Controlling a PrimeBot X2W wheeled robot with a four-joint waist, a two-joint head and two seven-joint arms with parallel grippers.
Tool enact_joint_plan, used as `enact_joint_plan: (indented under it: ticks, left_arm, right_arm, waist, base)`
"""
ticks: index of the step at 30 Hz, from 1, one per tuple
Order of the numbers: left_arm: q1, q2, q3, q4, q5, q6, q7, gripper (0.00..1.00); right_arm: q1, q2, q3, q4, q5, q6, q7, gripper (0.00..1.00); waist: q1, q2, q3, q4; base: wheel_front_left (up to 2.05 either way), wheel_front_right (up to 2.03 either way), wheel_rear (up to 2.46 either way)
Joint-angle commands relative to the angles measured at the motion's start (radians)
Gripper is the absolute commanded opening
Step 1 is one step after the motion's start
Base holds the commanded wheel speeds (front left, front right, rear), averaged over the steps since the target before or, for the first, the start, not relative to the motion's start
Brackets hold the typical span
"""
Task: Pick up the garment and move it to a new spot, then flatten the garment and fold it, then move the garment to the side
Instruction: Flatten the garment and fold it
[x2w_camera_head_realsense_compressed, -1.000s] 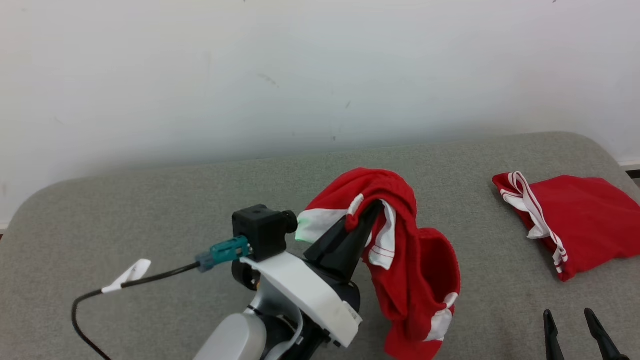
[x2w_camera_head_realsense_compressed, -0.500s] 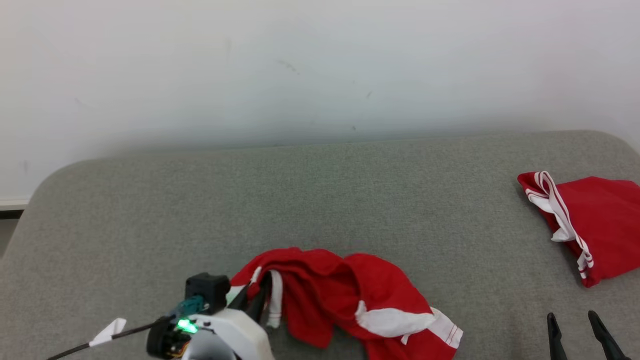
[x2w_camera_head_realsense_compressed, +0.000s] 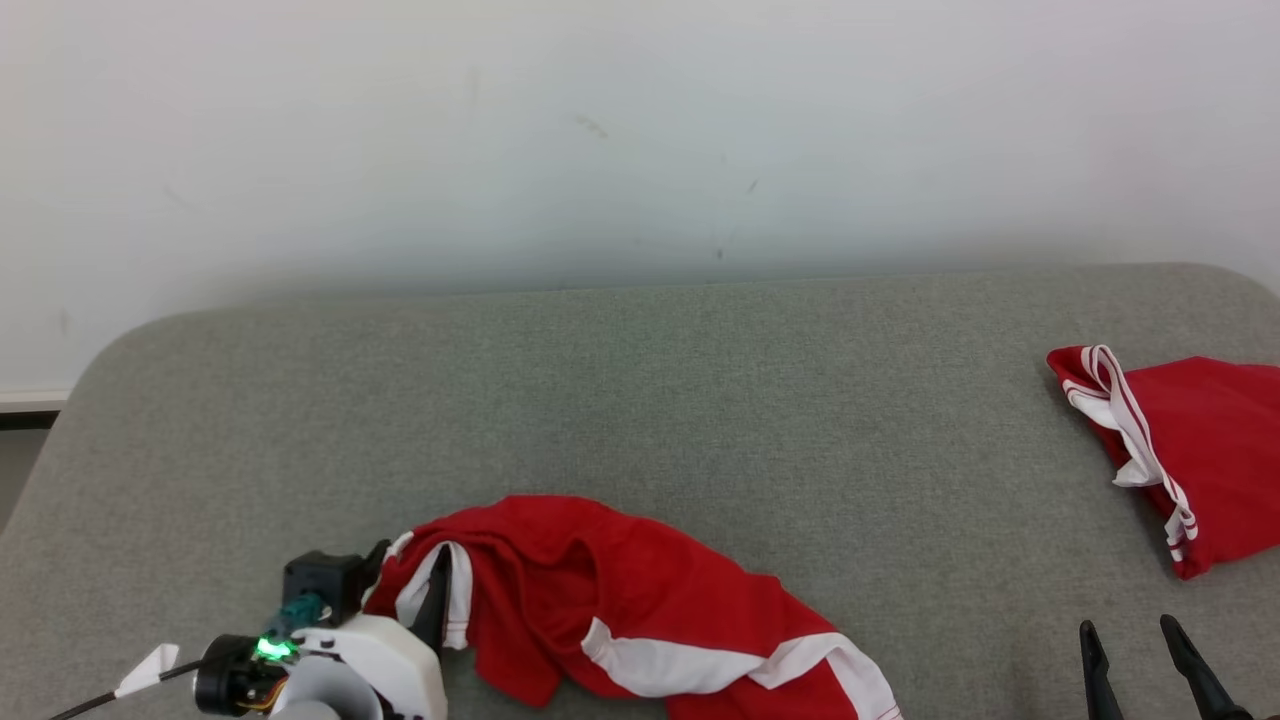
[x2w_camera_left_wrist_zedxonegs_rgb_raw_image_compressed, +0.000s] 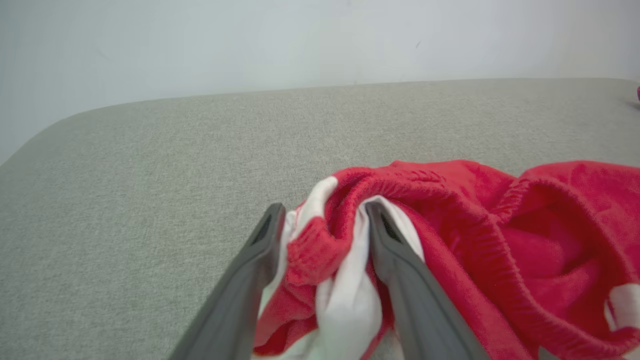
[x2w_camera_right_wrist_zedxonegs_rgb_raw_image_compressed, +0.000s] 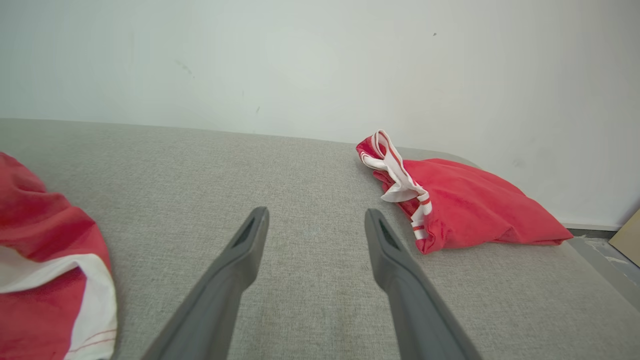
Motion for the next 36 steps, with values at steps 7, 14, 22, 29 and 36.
enact_joint_plan:
  ticks: [7,14,22,29,36]
  left_arm:
    - [0.025,0.018,0.046,0.031,-0.012,0.026,-0.059,1.00]
    - [0.137,0.048,0.164,-0.165,0.003,0.103,-0.072,1.00]
    - [0.343,0.006,0.264,-0.492,0.129,0.154,-0.071,1.00]
    - [0.456,-0.049,0.323,-0.608,0.222,0.113,-0.071,1.00]
    - [0.547,-0.120,0.348,-0.602,0.283,0.031,-0.071,1.00]
  right_arm:
    - [0.011,-0.005,-0.021,-0.010,-0.001,-0.002,-0.003,1.00]
    - [0.020,-0.008,-0.060,-0.037,-0.009,-0.002,-0.003,1.00]
    - [0.038,-0.003,-0.104,-0.059,-0.016,-0.002,-0.003,1.00]
    - [0.039,0.005,-0.097,-0.051,-0.021,-0.002,-0.003,1.00]
    - [0.053,0.022,-0.072,-0.036,-0.019,-0.002,-0.003,1.00]
  waist:
    - [0.0000,0.0000,-0.015,-0.013]
    - [0.0000,0.0000,-0.028,-0.010]
    - [0.0000,0.0000,-0.037,0.015]
    - [0.0000,0.0000,-0.056,0.025]
    - [0.0000,0.0000,-0.088,0.027]
  base:
    - [0.00,0.00,0.00]
    - [0.00,0.00,0.00]
    - [0.00,0.00,0.00]
    - [0.00,0.00,0.00]
    - [0.00,0.00,0.00]
